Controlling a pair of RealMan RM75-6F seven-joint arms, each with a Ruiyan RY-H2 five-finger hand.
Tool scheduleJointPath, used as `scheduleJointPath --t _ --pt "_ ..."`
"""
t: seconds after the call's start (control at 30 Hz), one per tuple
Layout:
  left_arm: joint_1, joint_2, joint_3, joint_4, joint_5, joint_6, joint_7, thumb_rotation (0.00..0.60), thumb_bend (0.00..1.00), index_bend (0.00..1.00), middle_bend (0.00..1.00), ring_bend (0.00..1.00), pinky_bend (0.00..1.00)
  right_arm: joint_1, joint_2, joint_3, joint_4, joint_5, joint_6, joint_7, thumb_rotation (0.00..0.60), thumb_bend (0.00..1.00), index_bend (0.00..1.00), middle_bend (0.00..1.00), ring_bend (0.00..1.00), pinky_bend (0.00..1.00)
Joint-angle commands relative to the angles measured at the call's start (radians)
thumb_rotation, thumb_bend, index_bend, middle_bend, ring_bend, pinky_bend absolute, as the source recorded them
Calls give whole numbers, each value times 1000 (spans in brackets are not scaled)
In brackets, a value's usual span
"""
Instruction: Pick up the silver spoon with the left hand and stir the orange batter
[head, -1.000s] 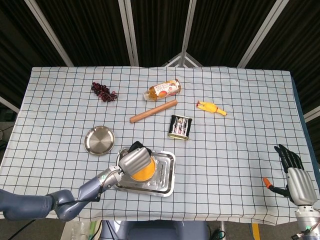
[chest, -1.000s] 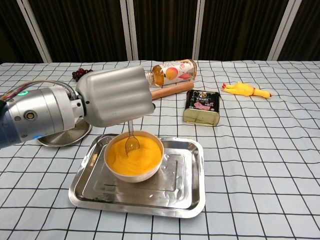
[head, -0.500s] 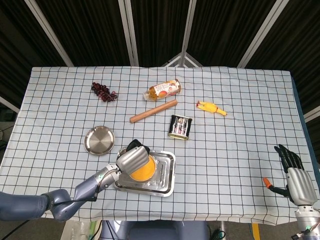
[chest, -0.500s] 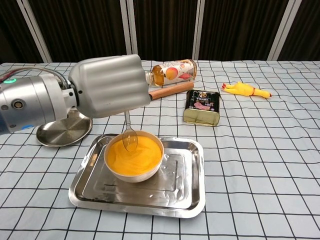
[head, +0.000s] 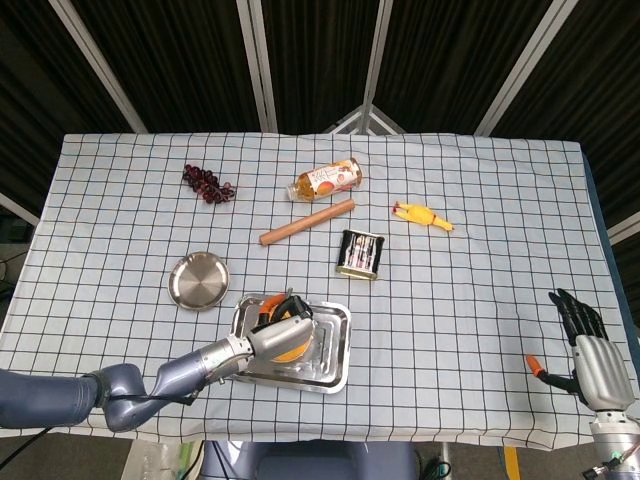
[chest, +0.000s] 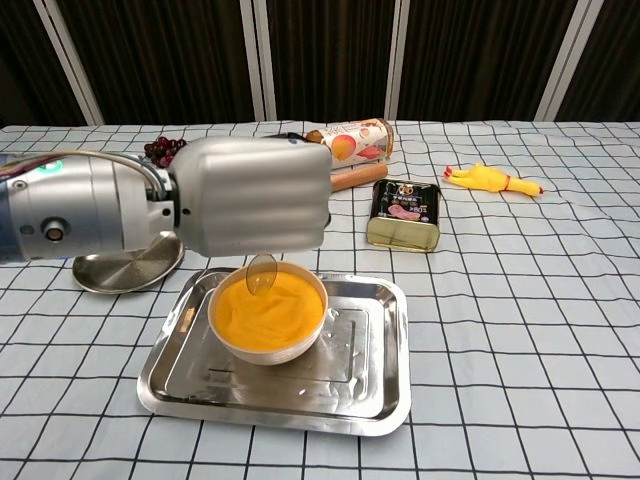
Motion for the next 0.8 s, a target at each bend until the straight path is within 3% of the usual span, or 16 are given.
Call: scheduleJointPath --t 0.03,0.8 --pt "-22 20 15 -18 25 -39 33 600 570 790 1000 1000 1000 1 0 0 0 -1 -1 1 600 339 0 0 0 0" --pt "11 10 -18 -27 47 -3 -8 600 559 790 1000 1000 1000 1 0 -1 -1 3 -5 -5 600 339 0 0 0 0"
